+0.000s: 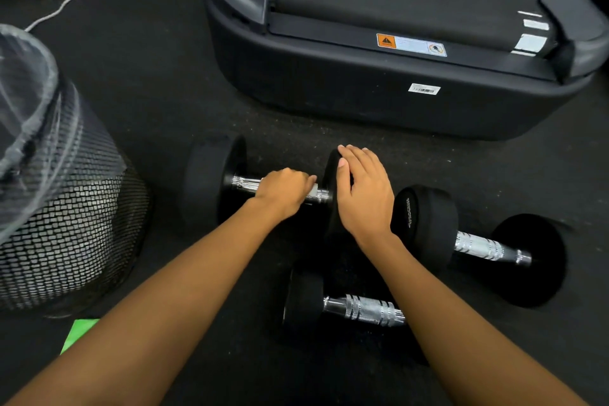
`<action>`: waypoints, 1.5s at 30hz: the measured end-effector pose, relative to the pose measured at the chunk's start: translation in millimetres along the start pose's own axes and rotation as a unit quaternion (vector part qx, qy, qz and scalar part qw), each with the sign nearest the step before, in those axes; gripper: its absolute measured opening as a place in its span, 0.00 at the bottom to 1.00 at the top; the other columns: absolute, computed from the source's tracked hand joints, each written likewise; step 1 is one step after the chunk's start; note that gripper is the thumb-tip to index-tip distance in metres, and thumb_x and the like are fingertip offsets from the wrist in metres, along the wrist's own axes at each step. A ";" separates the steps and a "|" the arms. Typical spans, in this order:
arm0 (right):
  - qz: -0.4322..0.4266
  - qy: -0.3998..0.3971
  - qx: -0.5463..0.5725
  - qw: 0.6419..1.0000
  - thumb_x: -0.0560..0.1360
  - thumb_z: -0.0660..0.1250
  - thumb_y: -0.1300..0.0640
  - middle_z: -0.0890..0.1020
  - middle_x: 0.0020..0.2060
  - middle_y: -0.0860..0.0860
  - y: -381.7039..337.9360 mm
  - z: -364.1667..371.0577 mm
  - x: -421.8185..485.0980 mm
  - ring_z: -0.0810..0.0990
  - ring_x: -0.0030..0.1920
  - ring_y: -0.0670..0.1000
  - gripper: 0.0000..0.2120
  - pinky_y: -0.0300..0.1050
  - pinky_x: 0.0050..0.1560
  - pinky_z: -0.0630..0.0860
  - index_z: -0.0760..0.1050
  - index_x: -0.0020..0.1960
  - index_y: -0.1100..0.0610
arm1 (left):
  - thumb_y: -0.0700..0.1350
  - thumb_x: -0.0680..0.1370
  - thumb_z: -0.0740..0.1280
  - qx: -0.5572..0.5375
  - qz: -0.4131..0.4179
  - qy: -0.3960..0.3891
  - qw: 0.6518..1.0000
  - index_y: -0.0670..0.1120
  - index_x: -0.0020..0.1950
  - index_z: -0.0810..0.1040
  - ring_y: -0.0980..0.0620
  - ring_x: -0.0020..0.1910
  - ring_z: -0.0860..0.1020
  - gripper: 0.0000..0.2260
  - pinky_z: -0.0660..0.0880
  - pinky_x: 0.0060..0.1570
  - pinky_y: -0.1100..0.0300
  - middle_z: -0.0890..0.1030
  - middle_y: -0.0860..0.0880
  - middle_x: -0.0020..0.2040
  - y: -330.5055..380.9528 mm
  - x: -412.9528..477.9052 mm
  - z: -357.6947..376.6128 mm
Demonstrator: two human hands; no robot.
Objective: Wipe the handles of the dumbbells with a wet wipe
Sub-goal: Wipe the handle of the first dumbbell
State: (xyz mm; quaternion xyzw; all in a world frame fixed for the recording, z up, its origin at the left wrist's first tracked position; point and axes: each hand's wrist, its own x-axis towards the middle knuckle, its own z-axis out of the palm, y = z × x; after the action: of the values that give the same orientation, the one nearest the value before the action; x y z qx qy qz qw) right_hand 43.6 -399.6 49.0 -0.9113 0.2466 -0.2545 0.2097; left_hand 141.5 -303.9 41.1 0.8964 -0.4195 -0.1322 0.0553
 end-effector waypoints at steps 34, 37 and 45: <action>0.004 0.010 0.005 1.000 0.78 0.47 0.48 0.77 0.63 0.51 -0.1 0.7 -2.0 0.68 0.69 0.52 0.25 0.45 0.70 0.60 0.74 0.65 0.56 | 0.53 0.77 0.64 -0.097 0.133 0.018 0.986 0.49 0.66 0.72 0.54 0.60 0.70 0.19 0.63 0.62 0.61 0.75 0.52 0.61 -24.1 -10.4 -0.7; 0.003 0.010 0.001 1.000 0.78 0.47 0.48 0.76 0.63 0.51 0.4 0.4 -1.6 0.68 0.69 0.52 0.25 0.43 0.69 0.59 0.73 0.65 0.56 | 0.50 0.76 0.66 -0.066 0.145 0.079 0.984 0.46 0.63 0.73 0.52 0.59 0.70 0.18 0.62 0.60 0.62 0.76 0.49 0.59 -10.2 -11.8 6.2; 0.005 0.010 0.004 1.000 0.78 0.47 0.47 0.76 0.63 0.51 0.5 0.2 -1.6 0.68 0.69 0.52 0.25 0.45 0.70 0.60 0.73 0.65 0.56 | 0.45 0.70 0.72 -0.007 0.177 0.165 0.970 0.42 0.56 0.77 0.48 0.52 0.75 0.16 0.72 0.52 0.55 0.78 0.46 0.54 -27.4 -25.6 10.3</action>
State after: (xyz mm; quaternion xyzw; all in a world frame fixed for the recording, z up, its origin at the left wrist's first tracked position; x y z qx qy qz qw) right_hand 42.4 -399.0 48.0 -0.9069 0.2519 -0.2632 0.2119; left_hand 143.1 -266.5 30.3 0.8168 -0.5557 0.0260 0.1527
